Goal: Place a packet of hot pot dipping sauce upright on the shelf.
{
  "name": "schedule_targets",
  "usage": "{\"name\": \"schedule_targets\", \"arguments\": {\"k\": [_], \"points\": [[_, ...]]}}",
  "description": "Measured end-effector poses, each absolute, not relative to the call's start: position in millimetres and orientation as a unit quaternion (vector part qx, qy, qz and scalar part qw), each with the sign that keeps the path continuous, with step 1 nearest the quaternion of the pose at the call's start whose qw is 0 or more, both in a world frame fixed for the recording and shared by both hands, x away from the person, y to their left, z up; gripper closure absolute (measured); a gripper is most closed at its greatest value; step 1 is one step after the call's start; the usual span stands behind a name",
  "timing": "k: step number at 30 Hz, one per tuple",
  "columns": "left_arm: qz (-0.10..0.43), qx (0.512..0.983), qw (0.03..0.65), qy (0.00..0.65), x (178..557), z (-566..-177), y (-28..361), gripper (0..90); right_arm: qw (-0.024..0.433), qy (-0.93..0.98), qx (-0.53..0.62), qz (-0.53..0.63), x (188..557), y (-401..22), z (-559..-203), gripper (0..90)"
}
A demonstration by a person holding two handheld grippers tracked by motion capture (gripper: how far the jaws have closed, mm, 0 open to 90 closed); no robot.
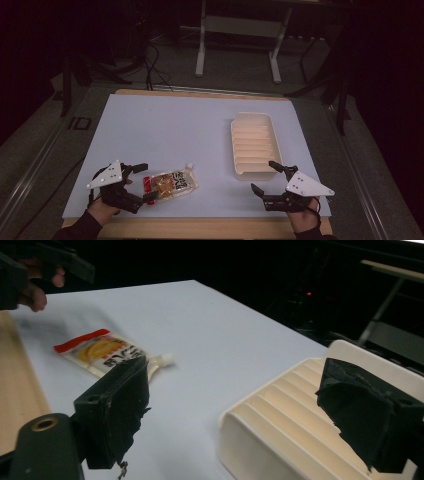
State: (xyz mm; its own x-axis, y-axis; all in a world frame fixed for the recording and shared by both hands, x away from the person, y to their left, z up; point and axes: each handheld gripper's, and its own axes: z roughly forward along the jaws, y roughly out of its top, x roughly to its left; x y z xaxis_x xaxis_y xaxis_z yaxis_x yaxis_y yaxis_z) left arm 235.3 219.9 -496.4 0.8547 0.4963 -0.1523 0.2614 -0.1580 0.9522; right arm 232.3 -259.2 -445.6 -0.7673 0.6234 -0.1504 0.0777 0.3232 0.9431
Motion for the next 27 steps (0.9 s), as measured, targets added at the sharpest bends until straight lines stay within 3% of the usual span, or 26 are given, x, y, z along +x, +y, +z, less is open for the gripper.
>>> {"name": "schedule_targets", "arguments": {"k": [7,15,27], "points": [[0.093,0.767,0.583,0.252,236,-499,217,2.1,0.222,0.785,0.243,0.525,234,-256,-447,12.7],[0.111,0.764,0.578,0.263,235,-492,215,2.1,0.236,0.783,0.236,0.525,228,-255,-444,11.0],[0.073,0.790,0.561,0.236,236,-475,193,2.1,0.227,0.773,0.236,0.543,217,-256,-440,11.0]]}}
